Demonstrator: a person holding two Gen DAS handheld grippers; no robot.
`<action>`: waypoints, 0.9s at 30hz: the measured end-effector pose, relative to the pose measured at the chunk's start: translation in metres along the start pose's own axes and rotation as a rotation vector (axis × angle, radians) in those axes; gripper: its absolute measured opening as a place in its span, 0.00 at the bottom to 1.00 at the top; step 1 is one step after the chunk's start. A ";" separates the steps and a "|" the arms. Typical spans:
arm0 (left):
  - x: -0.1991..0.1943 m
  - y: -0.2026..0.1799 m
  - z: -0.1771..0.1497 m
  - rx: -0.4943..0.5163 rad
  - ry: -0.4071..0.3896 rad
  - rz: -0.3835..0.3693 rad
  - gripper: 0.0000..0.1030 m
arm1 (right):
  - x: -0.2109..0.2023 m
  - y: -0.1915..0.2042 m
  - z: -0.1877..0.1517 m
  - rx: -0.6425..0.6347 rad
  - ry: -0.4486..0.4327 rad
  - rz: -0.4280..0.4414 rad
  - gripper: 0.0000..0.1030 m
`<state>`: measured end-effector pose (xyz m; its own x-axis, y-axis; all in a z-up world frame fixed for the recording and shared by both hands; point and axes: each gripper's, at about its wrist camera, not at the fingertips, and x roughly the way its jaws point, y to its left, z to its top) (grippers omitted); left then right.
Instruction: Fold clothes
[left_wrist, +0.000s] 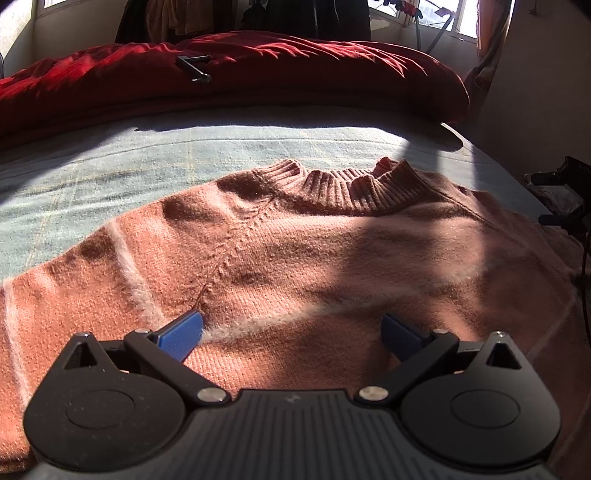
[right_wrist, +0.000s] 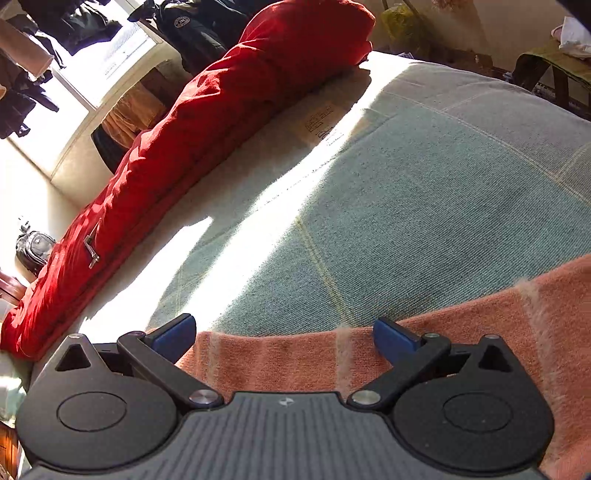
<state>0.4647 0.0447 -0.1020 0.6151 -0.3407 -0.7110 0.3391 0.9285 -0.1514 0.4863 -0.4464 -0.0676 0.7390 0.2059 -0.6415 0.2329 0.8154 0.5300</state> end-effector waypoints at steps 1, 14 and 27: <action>0.000 -0.001 0.000 0.002 0.001 0.004 0.99 | -0.007 0.004 -0.003 -0.017 -0.004 -0.006 1.00; -0.031 -0.012 0.008 0.016 -0.025 -0.017 0.99 | -0.049 0.058 -0.088 -0.234 0.154 0.065 1.00; -0.080 -0.045 -0.074 0.077 0.116 -0.029 0.99 | -0.060 0.081 -0.151 -0.386 0.236 0.099 1.00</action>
<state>0.3479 0.0415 -0.0890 0.5195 -0.3441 -0.7821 0.4119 0.9028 -0.1236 0.3649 -0.3112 -0.0698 0.5711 0.3744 -0.7305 -0.1173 0.9180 0.3788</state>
